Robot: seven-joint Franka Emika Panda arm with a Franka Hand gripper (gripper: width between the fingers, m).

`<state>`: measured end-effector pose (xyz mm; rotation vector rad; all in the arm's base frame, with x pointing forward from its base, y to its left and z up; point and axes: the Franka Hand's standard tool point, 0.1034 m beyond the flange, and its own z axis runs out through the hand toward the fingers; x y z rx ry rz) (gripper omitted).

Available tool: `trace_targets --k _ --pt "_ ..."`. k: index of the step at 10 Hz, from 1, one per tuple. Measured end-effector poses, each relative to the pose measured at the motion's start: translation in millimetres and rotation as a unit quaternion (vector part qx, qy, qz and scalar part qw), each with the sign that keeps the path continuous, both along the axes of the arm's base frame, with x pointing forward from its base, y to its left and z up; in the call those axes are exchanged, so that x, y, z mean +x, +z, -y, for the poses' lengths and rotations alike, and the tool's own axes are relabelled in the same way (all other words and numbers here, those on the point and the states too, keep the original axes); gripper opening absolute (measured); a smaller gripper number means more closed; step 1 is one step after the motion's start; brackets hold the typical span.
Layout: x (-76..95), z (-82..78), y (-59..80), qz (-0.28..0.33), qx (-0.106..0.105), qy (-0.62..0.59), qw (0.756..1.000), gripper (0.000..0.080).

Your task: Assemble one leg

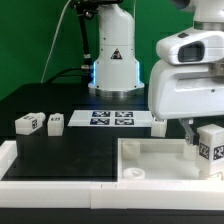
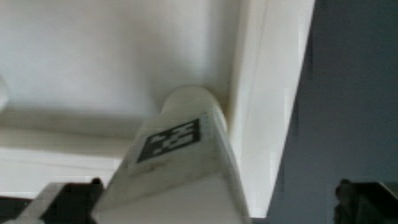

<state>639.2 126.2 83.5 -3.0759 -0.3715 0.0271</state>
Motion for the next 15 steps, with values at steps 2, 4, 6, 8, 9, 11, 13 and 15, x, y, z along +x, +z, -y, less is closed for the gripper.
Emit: trace_targets --k 2,4,6,8,9,11,13,15 --pt "-0.3 0.6 -1.1 -0.001 0.0 0.0 1.0 0.0534" --pt "-0.1 1.9 -1.3 -0.001 -0.001 -0.015 1.0 0.0398" --pt "-0.5 6.9 -3.3 -0.011 0.004 -0.15 0.989 0.0293" --pt "-0.2 6.9 -3.3 -0.019 0.001 -0.321 0.947 0.0293" --pt "0.2 6.4 -3.9 -0.019 0.0 -0.406 0.914 0.0293" --pt "-2.0 1.2 -5.3 -0.024 -0.006 -0.551 0.834 0.0293" --pt "-1.6 2.0 -5.4 -0.033 -0.001 -0.62 0.784 0.0293" --pt "-1.8 1.1 -5.5 -0.033 -0.001 -0.617 0.786 0.0395"
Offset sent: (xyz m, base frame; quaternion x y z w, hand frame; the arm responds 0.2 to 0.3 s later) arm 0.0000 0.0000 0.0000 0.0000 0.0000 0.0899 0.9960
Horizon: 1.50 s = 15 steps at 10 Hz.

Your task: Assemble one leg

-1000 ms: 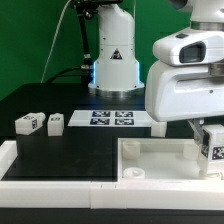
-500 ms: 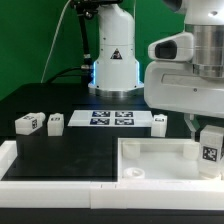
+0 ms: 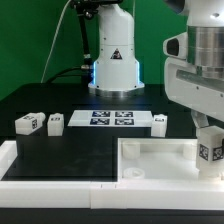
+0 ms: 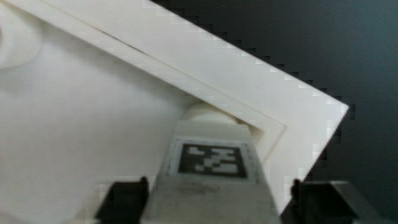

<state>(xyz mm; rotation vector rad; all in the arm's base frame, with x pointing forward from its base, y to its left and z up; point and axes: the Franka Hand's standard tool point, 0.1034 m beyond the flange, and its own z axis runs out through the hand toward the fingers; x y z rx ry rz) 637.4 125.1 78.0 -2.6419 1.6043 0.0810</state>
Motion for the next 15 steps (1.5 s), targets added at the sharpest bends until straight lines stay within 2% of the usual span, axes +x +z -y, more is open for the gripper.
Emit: trace_targets --k 1,2,3,4,7,8,12,13,15 --pt "-0.1 -0.3 0.0 0.002 0.001 0.025 1.0 0.0531" --pt "1.1 -4.0 0.8 0.008 0.002 0.028 1.0 0.0613" --pt "0.3 -7.3 1.1 0.012 0.001 0.073 0.997 0.0613" --pt "-0.6 -8.3 0.1 0.018 0.0 0.177 0.984 0.0642" --pt "-0.7 -5.0 -1.7 0.028 -0.001 0.378 0.926 0.0649" --pt "-0.4 -3.9 -1.6 0.031 -0.001 0.436 0.899 0.0649" --pt "0.5 0.4 -1.4 0.038 -0.002 0.586 0.809 0.0649" --pt "0.5 0.4 -1.4 0.038 -0.002 0.586 0.81 0.0649" --pt "0.6 0.6 -1.4 0.038 -0.002 0.585 0.81 0.0383"
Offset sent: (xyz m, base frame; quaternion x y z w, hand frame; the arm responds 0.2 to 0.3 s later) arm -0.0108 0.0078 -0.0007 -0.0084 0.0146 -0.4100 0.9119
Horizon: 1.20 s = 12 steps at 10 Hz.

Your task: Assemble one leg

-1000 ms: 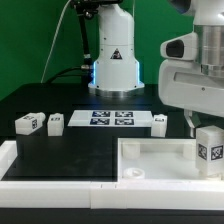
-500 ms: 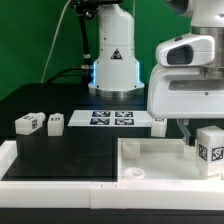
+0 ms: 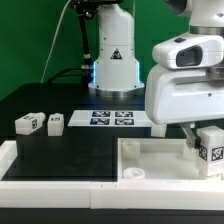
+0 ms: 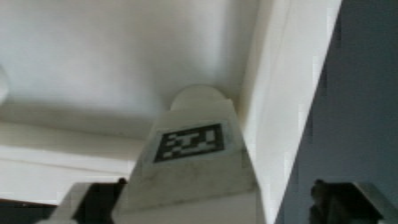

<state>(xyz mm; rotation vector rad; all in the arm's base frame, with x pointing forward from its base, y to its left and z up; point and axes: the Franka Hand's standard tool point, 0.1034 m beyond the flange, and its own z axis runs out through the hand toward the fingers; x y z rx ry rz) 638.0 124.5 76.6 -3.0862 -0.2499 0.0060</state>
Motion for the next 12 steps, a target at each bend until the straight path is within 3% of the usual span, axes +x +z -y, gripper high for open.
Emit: trace_targets --k 1,2,4,5,7,9,11,12 --pt "0.5 0.6 0.0 0.0 0.0 -0.022 1.0 0.0383" --pt "0.3 1.7 -0.5 -0.001 -0.001 -0.07 0.998 0.0292" --pt "0.4 2.3 -0.5 -0.008 -0.003 -0.217 0.976 0.0292" --pt "-0.2 2.1 -1.0 -0.011 -0.004 -0.303 0.953 0.0292" --pt "-1.2 0.6 -2.5 -0.015 -0.005 -0.47 0.883 0.0292" --pt "-0.9 0.1 -2.6 -0.018 -0.005 -0.566 0.825 0.0292" --pt "-0.9 0.2 -2.6 -0.019 -0.004 -0.577 0.817 0.0293" --pt "-0.9 -0.4 -2.1 -0.018 -0.004 -0.553 0.833 0.0293"
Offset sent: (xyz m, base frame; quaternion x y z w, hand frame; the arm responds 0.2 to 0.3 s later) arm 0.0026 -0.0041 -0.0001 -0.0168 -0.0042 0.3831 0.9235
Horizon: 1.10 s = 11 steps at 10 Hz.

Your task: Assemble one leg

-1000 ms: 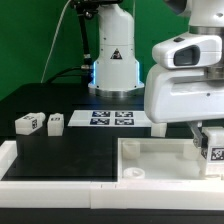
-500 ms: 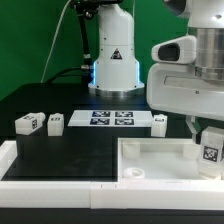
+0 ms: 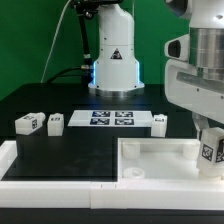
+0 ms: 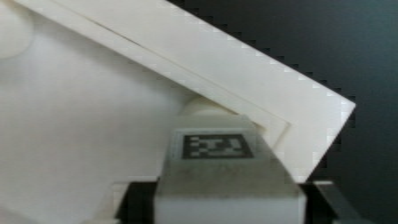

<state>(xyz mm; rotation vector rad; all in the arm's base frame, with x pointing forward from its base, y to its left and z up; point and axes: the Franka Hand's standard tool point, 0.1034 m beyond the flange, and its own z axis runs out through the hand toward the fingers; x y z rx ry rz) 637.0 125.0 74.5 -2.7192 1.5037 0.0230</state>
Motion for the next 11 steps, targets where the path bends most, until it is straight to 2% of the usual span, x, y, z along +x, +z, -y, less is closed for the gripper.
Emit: trace_targets --k 2,3,4,5,7,8,11 --pt "0.6 -2.7 1.7 0.003 0.001 0.059 0.998 0.06" --pt "0.7 -2.5 1.8 0.006 -0.002 0.143 0.99 0.06" --pt "0.6 -2.4 1.6 0.009 -0.003 0.211 0.977 0.0639" --pt "0.1 -2.6 0.8 0.012 -0.003 0.289 0.957 0.0647" --pt "0.3 -1.4 -0.4 0.017 -0.005 0.404 0.914 0.0647" --pt "0.4 -1.4 -0.3 0.018 -0.011 0.47 0.882 0.0649" --pt "2.4 3.3 2.6 0.019 -0.018 0.583 0.812 0.0649"
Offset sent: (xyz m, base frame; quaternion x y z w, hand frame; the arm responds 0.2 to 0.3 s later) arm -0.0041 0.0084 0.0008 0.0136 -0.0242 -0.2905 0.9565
